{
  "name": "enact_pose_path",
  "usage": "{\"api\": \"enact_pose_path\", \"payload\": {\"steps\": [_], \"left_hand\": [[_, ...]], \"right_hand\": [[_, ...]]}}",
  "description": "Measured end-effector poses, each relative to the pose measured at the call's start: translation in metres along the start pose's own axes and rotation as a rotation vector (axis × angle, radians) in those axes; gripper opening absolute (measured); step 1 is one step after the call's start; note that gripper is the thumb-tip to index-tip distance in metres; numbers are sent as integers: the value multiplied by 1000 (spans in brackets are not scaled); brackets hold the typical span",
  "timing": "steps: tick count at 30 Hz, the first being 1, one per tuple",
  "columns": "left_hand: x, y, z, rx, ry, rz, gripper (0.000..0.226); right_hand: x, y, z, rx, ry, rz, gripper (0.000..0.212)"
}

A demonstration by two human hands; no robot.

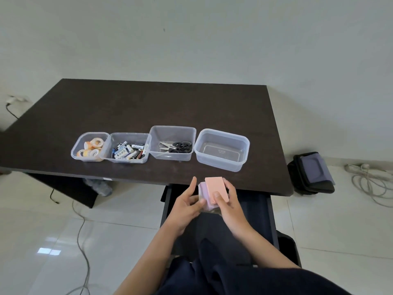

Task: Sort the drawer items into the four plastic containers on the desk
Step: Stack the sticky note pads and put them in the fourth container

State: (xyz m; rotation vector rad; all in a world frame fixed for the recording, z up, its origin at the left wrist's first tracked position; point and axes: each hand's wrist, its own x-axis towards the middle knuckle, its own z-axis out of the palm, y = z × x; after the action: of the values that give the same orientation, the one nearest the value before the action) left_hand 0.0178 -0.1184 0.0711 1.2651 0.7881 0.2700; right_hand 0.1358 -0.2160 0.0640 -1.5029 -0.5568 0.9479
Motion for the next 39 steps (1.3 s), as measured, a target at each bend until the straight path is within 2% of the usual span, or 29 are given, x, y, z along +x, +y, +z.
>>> {"api": "enact_pose_path", "payload": {"steps": [3, 8, 20, 27, 32, 36, 39], "left_hand": [[4, 12, 0, 86, 4, 36, 70], [9, 28, 7, 226, -19, 54, 66], [4, 36, 21, 309, -9, 29, 63], [-3, 46, 27, 381, -12, 38, 63], [3, 59, 20, 297, -11, 50, 60], [7, 69, 19, 239, 24, 27, 56], [8, 66, 20, 215, 23, 28, 57]], "right_hand": [[2, -12, 4, -117, -40, -83, 35], [6, -24, 2, -182, 3, -129, 41], [-1, -31, -9, -135, 44, -158, 47], [-5, -33, -5, -101, 58, -173, 42], [8, -49, -1, -62, 57, -147, 38], [15, -56, 6, -110, 107, -118, 66], [12, -53, 8, -144, 144, -172, 50]]}}
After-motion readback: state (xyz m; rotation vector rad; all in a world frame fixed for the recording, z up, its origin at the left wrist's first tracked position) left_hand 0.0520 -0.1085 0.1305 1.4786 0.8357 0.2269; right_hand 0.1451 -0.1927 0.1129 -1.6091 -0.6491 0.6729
